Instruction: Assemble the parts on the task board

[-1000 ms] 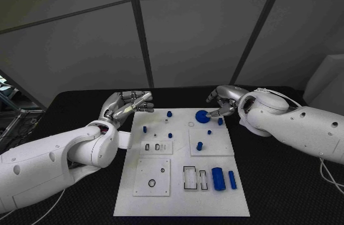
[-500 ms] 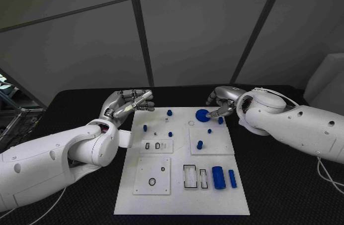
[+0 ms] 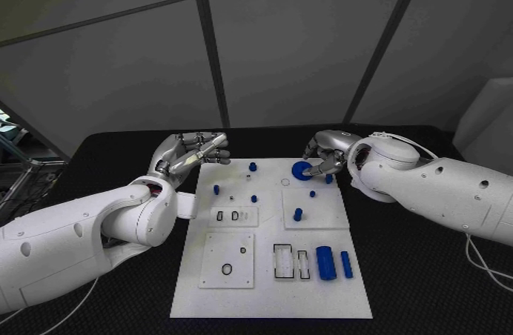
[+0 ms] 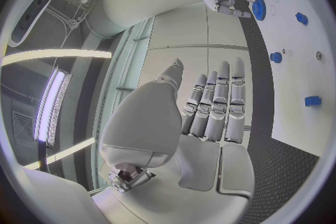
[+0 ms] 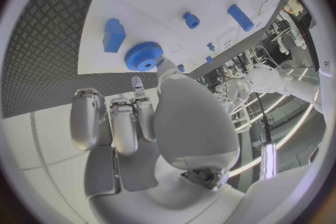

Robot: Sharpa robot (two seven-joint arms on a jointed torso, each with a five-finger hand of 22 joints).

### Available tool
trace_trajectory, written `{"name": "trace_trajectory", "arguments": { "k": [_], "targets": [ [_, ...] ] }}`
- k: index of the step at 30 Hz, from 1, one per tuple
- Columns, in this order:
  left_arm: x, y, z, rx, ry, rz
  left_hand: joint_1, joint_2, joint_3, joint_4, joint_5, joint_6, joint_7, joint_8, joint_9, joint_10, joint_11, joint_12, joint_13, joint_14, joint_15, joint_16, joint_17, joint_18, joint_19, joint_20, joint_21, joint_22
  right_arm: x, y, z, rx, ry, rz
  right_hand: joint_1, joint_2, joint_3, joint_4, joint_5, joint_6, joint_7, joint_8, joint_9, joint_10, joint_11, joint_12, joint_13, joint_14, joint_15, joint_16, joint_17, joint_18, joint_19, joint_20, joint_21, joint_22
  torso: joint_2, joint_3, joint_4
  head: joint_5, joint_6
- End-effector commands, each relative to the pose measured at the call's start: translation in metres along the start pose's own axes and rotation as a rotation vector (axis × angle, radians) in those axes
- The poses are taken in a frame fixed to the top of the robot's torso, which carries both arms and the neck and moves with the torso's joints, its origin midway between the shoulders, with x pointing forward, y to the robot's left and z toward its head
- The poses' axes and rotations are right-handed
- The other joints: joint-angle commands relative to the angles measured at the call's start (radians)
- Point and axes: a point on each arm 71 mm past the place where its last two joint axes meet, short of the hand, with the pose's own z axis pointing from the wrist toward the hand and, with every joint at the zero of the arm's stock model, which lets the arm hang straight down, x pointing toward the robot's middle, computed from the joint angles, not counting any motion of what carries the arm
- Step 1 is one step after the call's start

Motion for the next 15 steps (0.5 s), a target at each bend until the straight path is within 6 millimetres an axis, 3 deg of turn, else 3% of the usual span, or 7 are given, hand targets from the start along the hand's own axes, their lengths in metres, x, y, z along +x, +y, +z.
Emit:
{"name": "trace_trajectory", "arguments": {
  "k": [1,15],
  "targets": [
    [0.0012,-0.0017,0.0003,0.011,0.012,-0.001,0.001,0.007,-0.001,-0.007,-0.004,0.001,0.004,-0.006,0.000,0.000,0.006,-0.005,0.000,-0.001,0.005,-0.003,0.002,-0.008,-0.004,0.002,0.005,0.001,0.0008,0.0029,0.0008,-0.020,0.013,-0.009,0.000,0.007,-0.002,-0.006,0.005,0.004,0.001,0.004,0.001,0.046,-0.005,0.005,0.173,0.105,-0.009,0.004,0.261,-0.009,0.004,-0.003,0.004,0.012,0.000,0.0006,-0.0003,-0.001,-0.003],
    [0.0002,-0.0016,0.0002,0.009,0.011,0.000,0.001,0.007,-0.001,-0.007,-0.004,0.001,0.004,-0.006,0.000,0.000,0.006,-0.005,0.000,-0.001,0.005,-0.003,0.002,-0.008,-0.004,0.002,0.005,0.001,0.0049,0.0047,0.0034,-0.020,0.030,-0.025,0.006,0.015,0.002,-0.018,0.007,0.009,0.000,0.004,0.000,0.050,-0.006,0.010,0.179,0.106,-0.010,0.004,0.263,-0.010,0.008,-0.005,0.008,0.019,0.000,0.0011,-0.0003,0.003,-0.004]
  ]
}}
